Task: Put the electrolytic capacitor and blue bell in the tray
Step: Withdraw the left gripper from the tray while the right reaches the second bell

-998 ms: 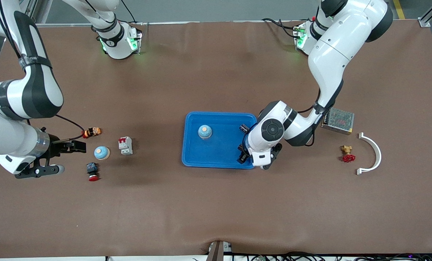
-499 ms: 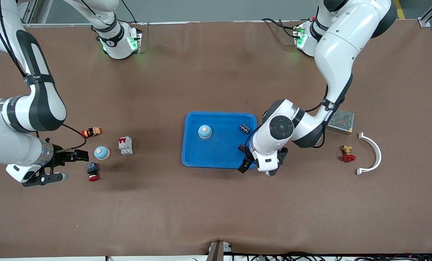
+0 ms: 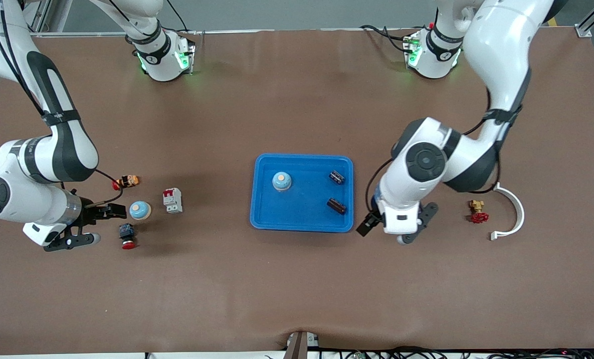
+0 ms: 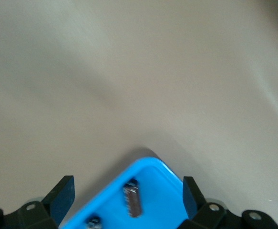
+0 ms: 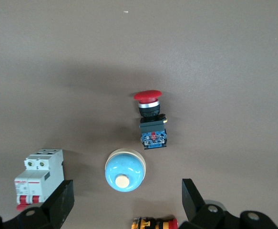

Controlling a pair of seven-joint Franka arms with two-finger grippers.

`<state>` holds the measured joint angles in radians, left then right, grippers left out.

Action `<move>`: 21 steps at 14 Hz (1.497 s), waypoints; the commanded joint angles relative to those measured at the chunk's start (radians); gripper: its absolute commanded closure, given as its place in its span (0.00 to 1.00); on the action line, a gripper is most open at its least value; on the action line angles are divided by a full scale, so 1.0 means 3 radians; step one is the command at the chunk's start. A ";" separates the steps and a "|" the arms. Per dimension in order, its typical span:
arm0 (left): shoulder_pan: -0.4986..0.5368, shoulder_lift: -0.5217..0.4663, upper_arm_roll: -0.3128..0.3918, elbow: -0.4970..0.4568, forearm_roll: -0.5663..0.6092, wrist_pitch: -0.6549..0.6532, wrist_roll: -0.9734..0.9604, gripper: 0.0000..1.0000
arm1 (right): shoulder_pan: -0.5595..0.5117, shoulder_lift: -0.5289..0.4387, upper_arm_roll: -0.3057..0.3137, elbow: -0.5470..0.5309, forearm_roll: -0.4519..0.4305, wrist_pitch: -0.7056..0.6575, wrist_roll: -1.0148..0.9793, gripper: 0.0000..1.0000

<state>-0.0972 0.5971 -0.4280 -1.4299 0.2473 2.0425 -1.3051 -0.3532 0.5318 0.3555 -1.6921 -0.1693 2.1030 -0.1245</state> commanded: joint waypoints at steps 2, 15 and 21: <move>0.0211 -0.0323 -0.0005 -0.0071 0.0055 -0.0344 0.0417 0.00 | -0.0127 -0.0147 0.0058 -0.0475 -0.0003 0.0440 -0.0050 0.00; 0.1147 -0.1029 -0.0036 0.0032 -0.0277 -0.1224 0.2166 0.00 | -0.0183 -0.0152 0.0063 -0.0807 -0.0003 0.0787 -0.0050 0.00; 0.1291 -0.1157 -0.0020 0.0129 -0.0354 -0.1373 0.2693 0.00 | -0.0183 -0.0131 0.0058 -0.0956 -0.0003 0.1048 -0.0050 0.00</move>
<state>0.2852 0.2721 -0.4285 -1.4073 0.1581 1.6621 -0.5403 -0.3830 0.5218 0.3560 -1.9317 -0.1695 2.3865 -0.1271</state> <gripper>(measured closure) 0.000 0.000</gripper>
